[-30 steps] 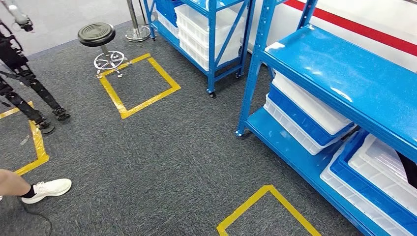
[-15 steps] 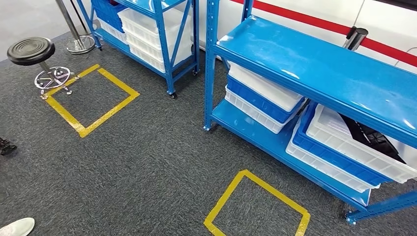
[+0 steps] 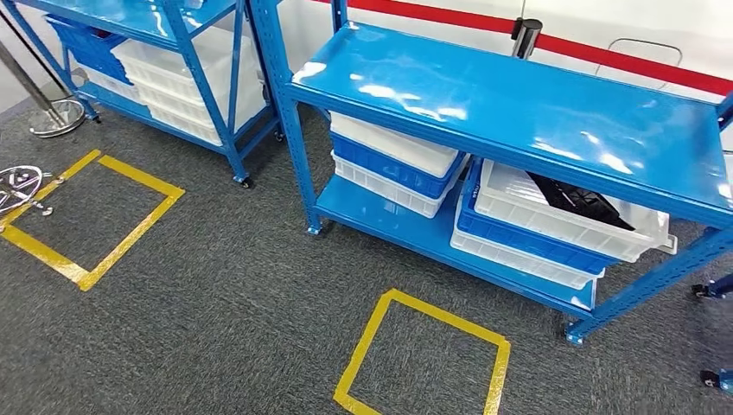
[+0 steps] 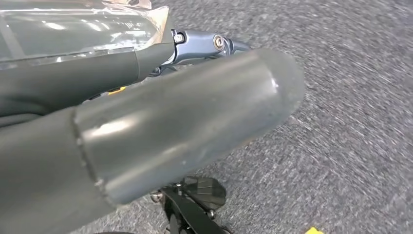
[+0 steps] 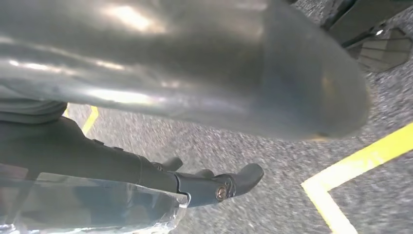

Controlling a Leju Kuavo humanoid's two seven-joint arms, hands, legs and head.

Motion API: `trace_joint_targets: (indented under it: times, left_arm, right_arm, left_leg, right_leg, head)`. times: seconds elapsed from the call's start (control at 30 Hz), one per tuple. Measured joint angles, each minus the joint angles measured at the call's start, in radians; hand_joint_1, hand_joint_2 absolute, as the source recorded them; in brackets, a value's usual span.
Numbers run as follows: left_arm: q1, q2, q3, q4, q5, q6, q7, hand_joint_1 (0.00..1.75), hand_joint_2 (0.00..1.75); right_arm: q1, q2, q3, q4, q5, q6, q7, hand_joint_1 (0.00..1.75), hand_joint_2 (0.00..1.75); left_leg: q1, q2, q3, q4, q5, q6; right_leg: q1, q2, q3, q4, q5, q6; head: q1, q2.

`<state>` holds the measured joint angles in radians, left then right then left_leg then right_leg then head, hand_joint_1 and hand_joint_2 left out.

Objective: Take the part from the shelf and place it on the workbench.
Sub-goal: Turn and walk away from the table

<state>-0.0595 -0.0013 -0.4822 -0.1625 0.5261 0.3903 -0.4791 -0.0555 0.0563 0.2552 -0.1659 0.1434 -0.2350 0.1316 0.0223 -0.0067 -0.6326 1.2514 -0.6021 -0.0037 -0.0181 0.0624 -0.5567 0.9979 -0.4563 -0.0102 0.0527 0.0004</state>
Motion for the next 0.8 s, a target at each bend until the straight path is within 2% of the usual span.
trace_joint_targets:
  times: [0.03, 0.07, 0.1, 0.13, 0.17, 0.2, 0.23, 0.27, 0.3, 0.37, 0.4, 0.43, 0.47, 0.5, 0.53, 0.57, 0.6, 0.63, 0.67, 0.7, 0.73, 0.77, 0.8]
  left_arm:
    - [0.0, 0.001, 0.0, 0.0, 0.0, 0.0, 0.0, 0.0, 0.0]
    - [0.001, 0.002, 0.0, 0.001, 0.0, 0.0, 0.0, 0.0, 0.0]
    - [0.001, 0.003, 0.0, 0.002, 0.0, 0.0, 0.0, 0.0, 0.0]
    - [0.001, 0.003, -0.001, 0.002, 0.0, 0.001, 0.0, 0.0, 0.0]
    - [0.001, 0.004, -0.001, 0.003, 0.0, 0.002, 0.0, 0.0, 0.0]
    - [0.0, 0.004, -0.001, 0.003, 0.0, 0.003, 0.0, 0.0, 0.0]
    - [-0.002, 0.003, -0.002, 0.003, 0.001, 0.005, 0.0, 0.0, 0.0]
    - [-0.002, 0.003, -0.002, 0.003, 0.001, 0.006, 0.0, 0.0, 0.0]
    - [-0.002, 0.004, -0.002, 0.003, 0.002, 0.006, 0.0, 0.0, 0.0]
    - [0.0, 0.005, -0.002, 0.004, 0.005, 0.007, 0.0, 0.0, 0.0]
    - [0.001, 0.005, -0.002, 0.004, 0.007, 0.008, 0.0, 0.0, 0.0]
    - [0.002, 0.005, -0.002, 0.004, 0.008, 0.008, 0.001, 0.0, 0.0]
    - [0.001, 0.005, -0.002, 0.004, 0.009, 0.008, 0.001, 0.0, 0.0]
    - [0.001, 0.004, -0.002, 0.004, 0.01, 0.008, 0.002, 0.0, 0.0]
    - [0.001, 0.004, -0.002, 0.004, 0.01, 0.008, 0.002, 0.0, 0.0]
    - [0.001, 0.004, -0.002, 0.004, 0.01, 0.009, 0.003, 0.0, 0.0]
    - [0.001, 0.004, -0.002, 0.004, 0.011, 0.009, 0.003, 0.0, 0.0]
    - [0.001, 0.006, -0.002, 0.004, 0.011, 0.01, 0.003, 0.0, 0.0]
    - [0.001, 0.007, -0.002, 0.004, 0.011, 0.01, 0.003, 0.0, 0.0]
    - [0.0, 0.007, -0.002, 0.004, 0.011, 0.01, 0.003, 0.0, 0.0]
    - [-0.002, 0.007, -0.002, 0.004, 0.011, 0.01, 0.004, 0.0, 0.0]
    - [-0.003, 0.006, -0.002, 0.004, 0.01, 0.011, 0.004, 0.0, 0.0]
    - [-0.005, 0.006, -0.002, 0.004, 0.01, 0.011, 0.004, 0.0, 0.0]
  right_arm:
    - [0.0, 0.0, 0.0, 0.0, 0.0, 0.0, 0.0, 0.0, 0.0]
    - [-0.001, 0.001, 0.0, 0.0, 0.0, 0.0, 0.0, 0.0, 0.0]
    - [-0.002, 0.002, 0.0, 0.0, 0.0, 0.0, 0.0, 0.0, 0.0]
    - [-0.002, 0.003, 0.0, 0.0, 0.0, 0.0, 0.0, 0.0, 0.0]
    - [-0.002, 0.003, 0.0, 0.0, 0.0, 0.001, 0.0, 0.0, 0.0]
    - [0.0, 0.003, 0.0, 0.0, 0.0, 0.001, 0.0, 0.0, 0.0]
    - [0.002, 0.002, 0.0, 0.0, 0.0, 0.001, 0.0, 0.0, 0.0]
    - [0.002, 0.002, 0.0, 0.0, 0.0, 0.001, 0.0, 0.0, 0.0]
    - [0.002, 0.002, 0.0, 0.0, 0.001, 0.001, 0.0, 0.0, 0.0]
    - [-0.001, 0.001, 0.0, 0.0, 0.001, 0.001, 0.0, 0.0, 0.0]
    - [-0.002, 0.002, 0.0, 0.0, 0.003, 0.001, 0.0, 0.0, 0.0]
    - [-0.002, 0.002, 0.0, 0.0, 0.005, 0.001, 0.0, 0.0, 0.0]
    - [-0.001, 0.002, 0.0, 0.0, 0.007, 0.001, 0.0, 0.0, 0.0]
    - [0.001, 0.001, 0.0, 0.0, 0.009, 0.001, 0.001, 0.0, 0.0]
    - [0.001, 0.001, 0.0, 0.0, 0.011, 0.001, 0.001, 0.0, 0.0]
    - [0.0, 0.002, 0.0, 0.0, 0.012, 0.001, 0.001, 0.0, 0.0]
    - [-0.002, 0.002, 0.0, 0.0, 0.013, 0.001, 0.001, 0.0, 0.0]
    - [-0.005, 0.003, 0.0, 0.0, 0.014, 0.002, 0.001, 0.0, 0.0]
    - [-0.007, 0.005, 0.0, 0.0, 0.015, 0.002, 0.002, 0.0, 0.0]
    - [-0.007, 0.005, 0.0, 0.0, 0.015, 0.003, 0.002, 0.0, 0.0]
    - [-0.005, 0.006, 0.0, 0.0, 0.015, 0.003, 0.002, 0.0, 0.0]
    - [-0.004, 0.006, 0.0, 0.0, 0.014, 0.003, 0.003, 0.0, 0.0]
    - [-0.002, 0.006, 0.0, 0.0, 0.014, 0.003, 0.003, 0.0, 0.0]
  left_leg:
    - [0.001, -0.015, 0.029, -0.07, 0.043, 0.003]
    - [0.002, -0.043, 0.059, -0.141, 0.077, 0.008]
    - [0.003, -0.065, 0.081, -0.195, 0.099, 0.011]
    - [0.003, -0.082, 0.093, -0.225, 0.107, 0.013]
    - [0.0, -0.084, 0.096, -0.235, 0.107, 0.017]
    - [-0.003, -0.07, 0.096, -0.239, 0.109, 0.021]
    - [-0.003, -0.058, 0.099, -0.245, 0.114, 0.028]
    - [-0.003, -0.044, 0.102, -0.254, 0.119, 0.036]
    - [-0.001, -0.03, 0.105, -0.262, 0.124, 0.043]
    - [-0.001, 0.003, 0.106, -0.268, 0.126, 0.051]
    - [-0.002, 0.019, 0.106, -0.268, 0.125, 0.051]
    - [-0.003, 0.035, 0.106, -0.267, 0.124, 0.051]
    - [-0.002, 0.048, 0.107, -0.267, 0.123, 0.049]
    - [0.0, 0.06, 0.109, -0.267, 0.12, 0.046]
    - [0.001, 0.073, 0.112, -0.266, 0.117, 0.041]
    - [0.001, 0.084, 0.115, -0.265, 0.113, 0.034]
    - [-0.001, 0.095, 0.119, -0.263, 0.107, 0.026]
    - [-0.003, 0.106, 0.124, -0.261, 0.102, 0.018]
    - [-0.005, 0.116, 0.128, -0.261, 0.098, 0.011]
    - [-0.003, 0.126, 0.133, -0.262, 0.096, 0.005]
    - [0.0, 0.13, 0.137, -0.262, 0.092, -0.002]
    - [0.004, 0.12, 0.139, -0.255, 0.084, -0.007]
    - [0.007, 0.099, 0.13, -0.23, 0.064, -0.011]
  right_leg:
    - [0.0, 0.015, 0.001, 0.0, 0.0, 0.0]
    - [0.002, 0.028, 0.001, 0.003, 0.0, 0.002]
    - [0.004, 0.041, -0.001, 0.004, 0.0, 0.005]
    - [0.006, 0.052, -0.006, 0.005, 0.001, 0.01]
    - [0.006, 0.063, -0.011, 0.005, 0.004, 0.017]
    - [0.004, 0.075, -0.018, 0.002, 0.007, 0.025]
    - [0.004, 0.073, -0.024, 0.004, 0.007, 0.032]
    - [0.005, 0.055, -0.034, 0.018, 0.002, 0.034]
    - [0.007, 0.028, -0.054, 0.05, -0.014, 0.033]
    - [0.007, -0.03, -0.119, 0.174, -0.067, 0.027]
    - [0.004, -0.042, -0.153, 0.239, -0.091, 0.028]
    - [0.001, -0.048, -0.175, 0.283, -0.102, 0.033]
    - [-0.003, -0.052, -0.175, 0.287, -0.097, 0.042]
    - [-0.007, -0.058, -0.155, 0.252, -0.079, 0.053]
    - [-0.012, -0.073, -0.115, 0.182, -0.053, 0.065]
    - [-0.013, -0.097, -0.073, 0.108, -0.03, 0.073]
    - [-0.011, -0.117, -0.039, 0.048, -0.012, 0.074]
    - [-0.01, -0.129, -0.019, 0.015, -0.004, 0.069]
    - [-0.006, -0.13, -0.014, 0.006, -0.003, 0.061]
    - [-0.004, -0.118, -0.016, 0.007, -0.002, 0.053]
    - [-0.008, -0.106, -0.016, 0.007, -0.002, 0.045]
    - [-0.01, -0.095, -0.015, 0.006, -0.002, 0.039]
    - [-0.012, -0.085, -0.014, 0.005, -0.001, 0.032]
  head:
    - [0.0, 0.0]
    - [0.0, 0.0]
    - [0.001, 0.0]
    - [0.001, 0.0]
    - [0.001, 0.0]
    - [0.001, 0.0]
    - [0.001, 0.0]
    - [0.002, 0.0]
    - [0.004, 0.0]
    - [0.009, 0.0]
    - [0.01, 0.0]
    - [0.01, 0.0]
    - [0.01, 0.0]
    - [0.01, 0.0]
    - [0.01, 0.0]
    - [0.011, 0.0]
    - [0.011, 0.0]
    - [0.011, 0.0]
    - [0.01, 0.0]
    - [0.008, 0.0]
    - [0.006, 0.0]
    - [0.006, 0.0]
    - [0.005, 0.0]
